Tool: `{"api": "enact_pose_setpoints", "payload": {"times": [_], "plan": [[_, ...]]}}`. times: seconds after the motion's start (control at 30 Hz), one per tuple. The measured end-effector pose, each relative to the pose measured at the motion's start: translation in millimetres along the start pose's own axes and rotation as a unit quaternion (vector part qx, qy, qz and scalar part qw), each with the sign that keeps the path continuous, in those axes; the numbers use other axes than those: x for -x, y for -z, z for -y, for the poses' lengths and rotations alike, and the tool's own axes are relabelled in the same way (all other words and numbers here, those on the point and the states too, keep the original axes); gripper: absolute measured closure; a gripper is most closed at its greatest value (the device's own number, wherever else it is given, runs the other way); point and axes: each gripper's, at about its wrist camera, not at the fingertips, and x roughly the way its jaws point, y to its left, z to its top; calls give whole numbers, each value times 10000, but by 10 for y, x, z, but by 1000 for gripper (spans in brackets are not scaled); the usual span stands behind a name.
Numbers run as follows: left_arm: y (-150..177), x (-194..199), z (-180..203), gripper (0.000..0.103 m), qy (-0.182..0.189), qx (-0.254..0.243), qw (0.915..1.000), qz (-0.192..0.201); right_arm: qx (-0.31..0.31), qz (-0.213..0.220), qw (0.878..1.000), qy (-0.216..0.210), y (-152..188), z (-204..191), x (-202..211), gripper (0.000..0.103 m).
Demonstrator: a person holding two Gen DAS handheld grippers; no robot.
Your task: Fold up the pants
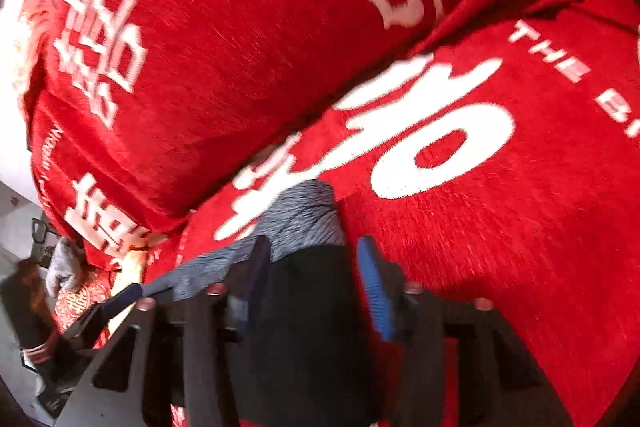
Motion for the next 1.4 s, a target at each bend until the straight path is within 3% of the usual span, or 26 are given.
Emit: {"api": "enact_pose_setpoints", "payload": {"times": [0.07, 0.1, 0.2, 0.27, 0.43, 0.57, 0.63, 0.7, 0.9, 1.0, 1.07, 1.4], "plan": [[17, -106, 39, 4, -89, -117, 9998, -107, 79, -203, 9996, 179, 46, -86, -153, 64], [61, -159, 36, 4, -162, -173, 9995, -187, 512, -105, 9975, 466, 133, -252, -135, 64], [284, -323, -54, 4, -297, -189, 9982, -479, 1661, 10, 9776, 1293, 331, -579, -160, 61], [421, -326, -178, 4, -91, 57, 9991, -400, 1811, 135, 9726, 1449, 399, -631, -145, 61], [533, -229, -242, 2, -352, -119, 9989, -294, 1324, 436, 9824, 1244, 471, -579, 208, 60], [620, -152, -443, 2, -234, 248, 9988, -343, 1232, 710, 9870, 746, 610, -666, 577, 60], [706, -72, -557, 2, -261, 436, 9982, -335, 1097, 578, 9918, 306, 696, -733, 626, 60], [795, 30, -674, 2, -301, 559, 9976, -280, 1089, 411, 9931, 149, 780, -809, 533, 59], [1209, 495, -1073, 2, -628, 807, 9947, -81, 955, 55, 9952, 215, 1173, -899, 148, 51], [1451, 639, -1242, 2, -741, 924, 9929, -87, 1017, 134, 9943, 303, 1272, -989, 206, 50], [1612, 680, -1325, 2, -795, 1032, 9914, -144, 1036, 71, 9942, 275, 1314, -1050, 252, 44], [2025, 759, -1484, 2, -544, 1453, 9872, -362, 1169, -572, 9904, 460, 1874, -1326, 226, 39]]}}
